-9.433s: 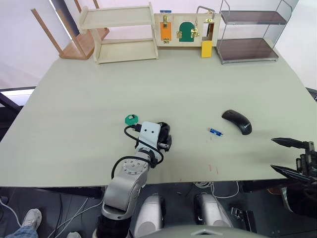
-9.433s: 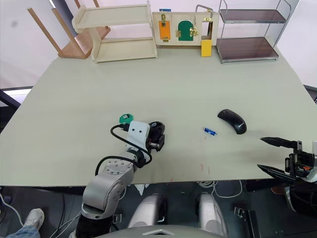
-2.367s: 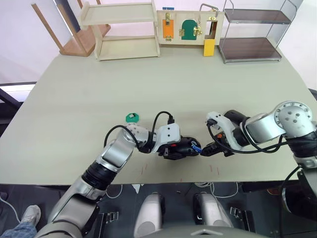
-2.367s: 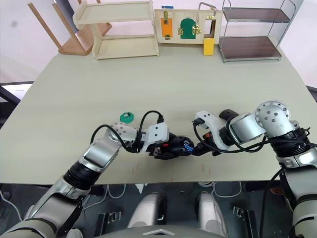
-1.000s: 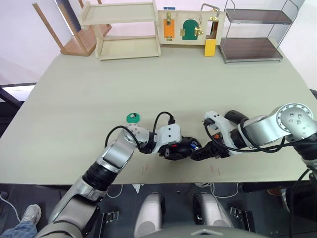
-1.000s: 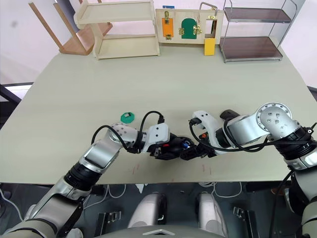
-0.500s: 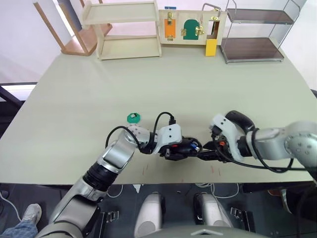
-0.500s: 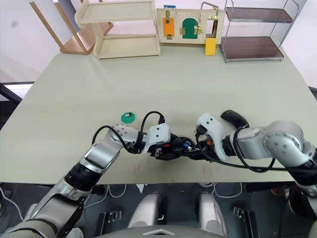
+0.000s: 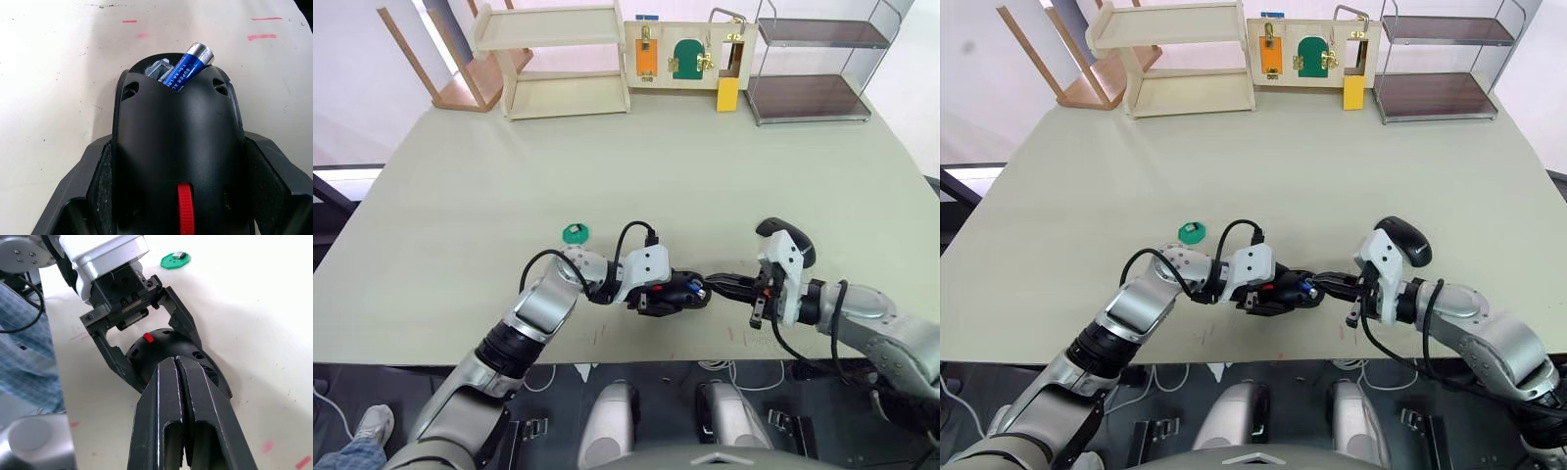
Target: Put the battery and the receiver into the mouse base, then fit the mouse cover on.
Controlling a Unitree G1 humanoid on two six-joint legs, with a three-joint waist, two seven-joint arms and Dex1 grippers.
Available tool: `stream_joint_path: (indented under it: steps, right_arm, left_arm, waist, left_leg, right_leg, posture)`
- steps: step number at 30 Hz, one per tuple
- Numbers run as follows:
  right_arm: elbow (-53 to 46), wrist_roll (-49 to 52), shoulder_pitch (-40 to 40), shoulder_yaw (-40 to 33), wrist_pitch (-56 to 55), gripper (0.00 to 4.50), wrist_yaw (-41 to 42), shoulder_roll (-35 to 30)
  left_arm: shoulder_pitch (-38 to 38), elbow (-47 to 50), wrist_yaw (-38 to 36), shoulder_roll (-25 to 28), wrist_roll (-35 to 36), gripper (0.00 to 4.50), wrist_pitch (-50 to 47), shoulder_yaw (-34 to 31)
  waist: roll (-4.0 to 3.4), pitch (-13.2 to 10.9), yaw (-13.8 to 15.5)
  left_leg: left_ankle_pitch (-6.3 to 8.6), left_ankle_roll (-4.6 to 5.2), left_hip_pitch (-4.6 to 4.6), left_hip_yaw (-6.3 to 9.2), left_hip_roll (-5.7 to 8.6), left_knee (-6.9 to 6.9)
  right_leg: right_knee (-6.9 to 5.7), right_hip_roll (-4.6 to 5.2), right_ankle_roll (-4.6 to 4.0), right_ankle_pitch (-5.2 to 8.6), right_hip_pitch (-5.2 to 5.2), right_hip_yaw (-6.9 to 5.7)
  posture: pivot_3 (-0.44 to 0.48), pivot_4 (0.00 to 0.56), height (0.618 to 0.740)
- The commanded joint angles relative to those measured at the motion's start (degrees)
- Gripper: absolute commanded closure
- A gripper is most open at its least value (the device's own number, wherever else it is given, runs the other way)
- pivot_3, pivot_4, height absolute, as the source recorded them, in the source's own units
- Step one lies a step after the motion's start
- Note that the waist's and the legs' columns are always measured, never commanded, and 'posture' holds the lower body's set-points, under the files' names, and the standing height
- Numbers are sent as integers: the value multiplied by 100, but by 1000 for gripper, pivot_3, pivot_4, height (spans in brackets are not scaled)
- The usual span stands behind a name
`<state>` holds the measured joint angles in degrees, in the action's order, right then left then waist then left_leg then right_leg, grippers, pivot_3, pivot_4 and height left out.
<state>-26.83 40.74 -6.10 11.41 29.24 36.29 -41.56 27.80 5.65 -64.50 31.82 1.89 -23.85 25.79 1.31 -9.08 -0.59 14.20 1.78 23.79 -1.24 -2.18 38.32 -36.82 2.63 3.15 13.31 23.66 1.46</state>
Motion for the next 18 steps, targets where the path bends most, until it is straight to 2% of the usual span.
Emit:
stream_joint_path:
  steps: [1, 12, 18]
  right_arm:
    - [213, -502, 106, -19, -672, 4448, 253, 378]
    - [857, -1276, 353, 97, -1553, 4448, 1154, 912]
    - [1197, -1568, 280, 81, -1705, 4448, 1213, 1175]
  left_arm:
    - [-106, -117, -35, 30, -117, 1591, -68, 202]
    - [-94, -135, -31, 36, -115, 1591, -90, 188]
    - [-83, -113, -56, 73, -108, 1591, -117, 165]
  waist:
    - [0, 0, 0]
    - [-1, 0, 2]
    - [-1, 0, 2]
  left_leg:
    - [0, 0, -1, -2, 0, 0]
    - [0, 0, -4, -6, 1, 0]
    - [0, -1, -4, -7, 1, 1]
  right_leg:
    - [-1, 0, -2, -1, 0, 0]
    - [-6, -1, -11, -6, -1, -1]
    - [-7, -2, -11, -7, -2, -2]
  posture:
    - [0, 150, 740]
    - [0, 150, 740]
    - [0, 150, 740]
